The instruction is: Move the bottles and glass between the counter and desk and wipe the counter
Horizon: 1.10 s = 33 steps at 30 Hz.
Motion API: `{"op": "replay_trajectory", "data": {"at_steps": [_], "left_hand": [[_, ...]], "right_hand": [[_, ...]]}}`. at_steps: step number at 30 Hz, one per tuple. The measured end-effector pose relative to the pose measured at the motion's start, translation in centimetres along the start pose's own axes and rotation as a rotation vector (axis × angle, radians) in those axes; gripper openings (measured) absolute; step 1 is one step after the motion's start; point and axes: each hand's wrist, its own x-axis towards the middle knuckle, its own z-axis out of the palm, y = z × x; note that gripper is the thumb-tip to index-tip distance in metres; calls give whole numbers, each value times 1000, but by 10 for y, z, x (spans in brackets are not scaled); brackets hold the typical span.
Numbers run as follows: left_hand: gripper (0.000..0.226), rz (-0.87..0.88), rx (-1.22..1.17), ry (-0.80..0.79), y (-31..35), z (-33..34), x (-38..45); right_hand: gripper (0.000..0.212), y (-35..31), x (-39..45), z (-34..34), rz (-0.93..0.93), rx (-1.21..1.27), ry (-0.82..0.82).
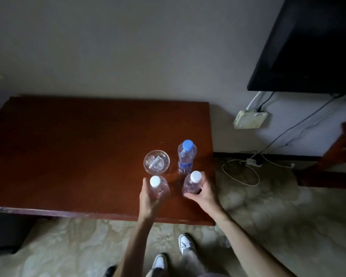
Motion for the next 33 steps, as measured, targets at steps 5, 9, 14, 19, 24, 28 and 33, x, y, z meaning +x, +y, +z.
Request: {"op": "replay_trajectory", "data": {"at_steps": [5,9,14,19,24,28,33], "left_hand": [[52,27,49,-94,-15,-4,6],[61,20,77,-172,-14,-7,18],[75,46,194,-179,-21,-14,15],[56,64,177,-147,-40,-45,-18],[36,-3,190,-461,-76,-55,-80],[48,-173,367,-760,-119,-20,-111],[31,-428,589,-1153,-103,67,-121]], "right_hand": [[68,0,-12,15,31,2,110],[68,14,-13,22,46,-11,128],[83,21,-32,18,115,-24,154],[53,58,-89,1,261,21,420],[27,124,-194,-15,554,134,508],[21,165,-299,-13,819,257,586],[19,194,-391,-16,1119,647,720]]}}
